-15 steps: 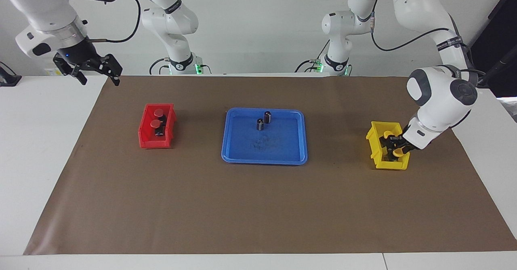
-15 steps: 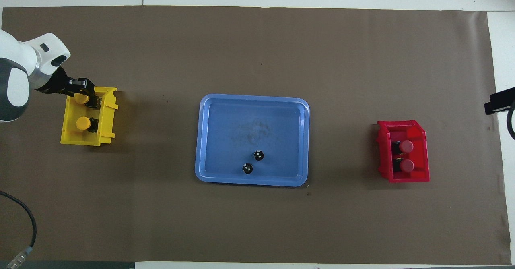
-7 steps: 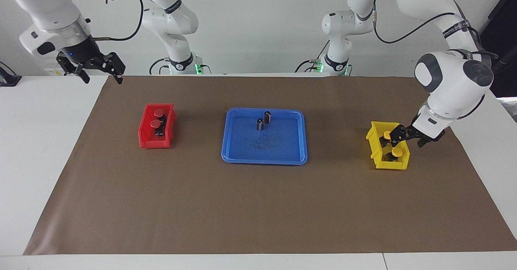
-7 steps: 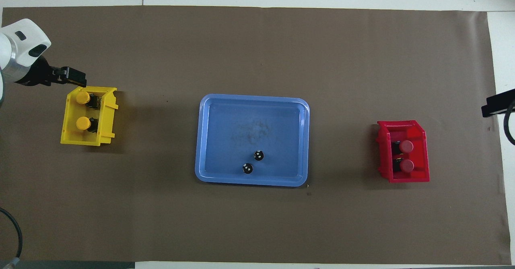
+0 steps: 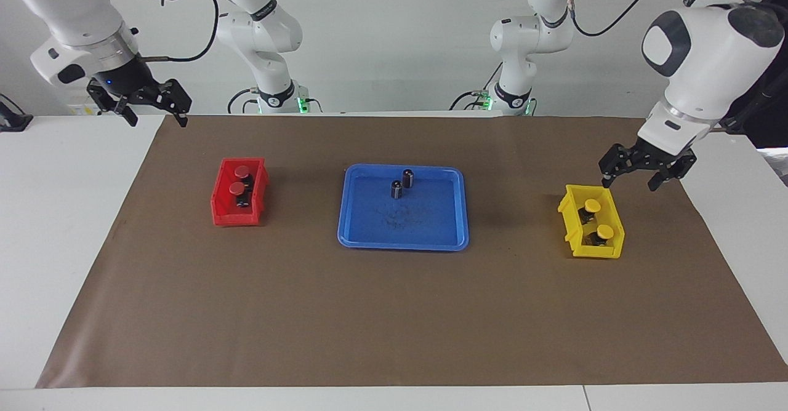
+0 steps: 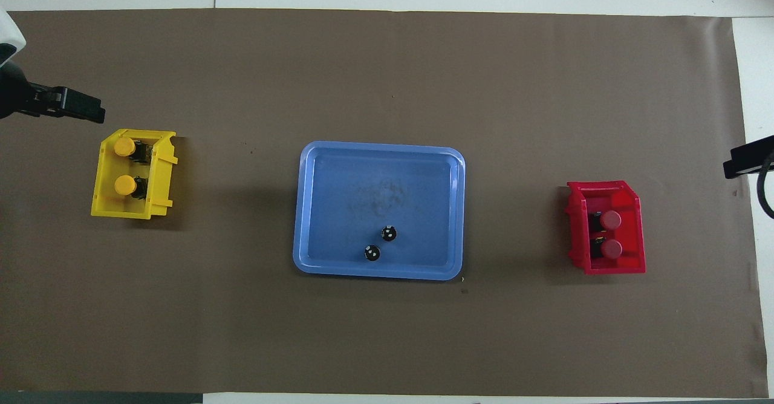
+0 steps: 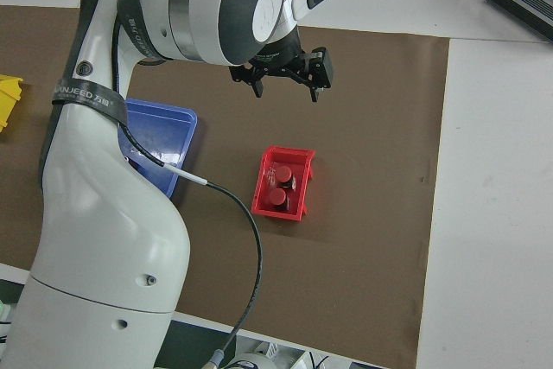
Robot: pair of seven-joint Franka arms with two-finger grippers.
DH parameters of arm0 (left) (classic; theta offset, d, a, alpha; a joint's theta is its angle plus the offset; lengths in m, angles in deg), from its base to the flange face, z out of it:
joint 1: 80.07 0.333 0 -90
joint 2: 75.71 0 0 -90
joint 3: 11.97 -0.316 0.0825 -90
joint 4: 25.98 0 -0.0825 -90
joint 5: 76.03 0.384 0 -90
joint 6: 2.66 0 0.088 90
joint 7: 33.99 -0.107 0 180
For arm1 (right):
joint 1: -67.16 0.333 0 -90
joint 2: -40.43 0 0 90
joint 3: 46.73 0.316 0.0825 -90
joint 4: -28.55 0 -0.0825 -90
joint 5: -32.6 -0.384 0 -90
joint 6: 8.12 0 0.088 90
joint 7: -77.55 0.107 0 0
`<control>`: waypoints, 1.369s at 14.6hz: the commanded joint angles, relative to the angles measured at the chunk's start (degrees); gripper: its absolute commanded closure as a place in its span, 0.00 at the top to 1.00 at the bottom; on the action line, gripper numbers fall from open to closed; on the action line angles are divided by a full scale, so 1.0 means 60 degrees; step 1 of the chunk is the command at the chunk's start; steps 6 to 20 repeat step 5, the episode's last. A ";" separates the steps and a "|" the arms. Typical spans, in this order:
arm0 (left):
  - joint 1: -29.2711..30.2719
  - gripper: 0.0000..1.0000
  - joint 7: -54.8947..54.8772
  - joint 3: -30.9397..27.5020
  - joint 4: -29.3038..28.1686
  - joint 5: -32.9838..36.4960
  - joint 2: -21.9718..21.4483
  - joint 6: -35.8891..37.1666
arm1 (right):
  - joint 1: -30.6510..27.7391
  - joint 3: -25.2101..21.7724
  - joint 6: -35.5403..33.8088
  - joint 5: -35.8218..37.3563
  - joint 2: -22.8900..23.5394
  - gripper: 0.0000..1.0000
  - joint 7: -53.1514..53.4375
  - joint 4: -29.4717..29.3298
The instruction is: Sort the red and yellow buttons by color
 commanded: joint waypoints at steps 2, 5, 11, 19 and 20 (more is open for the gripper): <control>-0.0063 1.00 -0.0057 -0.0065 0.0442 -0.0018 -0.0290 0.0950 | -0.0084 0.0049 -0.0067 -0.0196 -0.0198 1.00 -0.0142 0.0266; -0.0048 1.00 0.0031 -0.0109 0.0442 -0.0004 -0.0380 0.1228 | -0.0099 0.0049 0.0167 -0.0196 -0.0301 1.00 -0.0186 0.0486; -0.0048 1.00 0.0031 -0.0109 0.0442 -0.0004 -0.0380 0.1228 | -0.0099 0.0049 0.0167 -0.0196 -0.0301 1.00 -0.0186 0.0486; -0.0048 1.00 0.0031 -0.0109 0.0442 -0.0004 -0.0380 0.1228 | -0.0099 0.0049 0.0167 -0.0196 -0.0301 1.00 -0.0186 0.0486; -0.0048 1.00 0.0031 -0.0109 0.0442 -0.0004 -0.0380 0.1228 | -0.0099 0.0049 0.0167 -0.0196 -0.0301 1.00 -0.0186 0.0486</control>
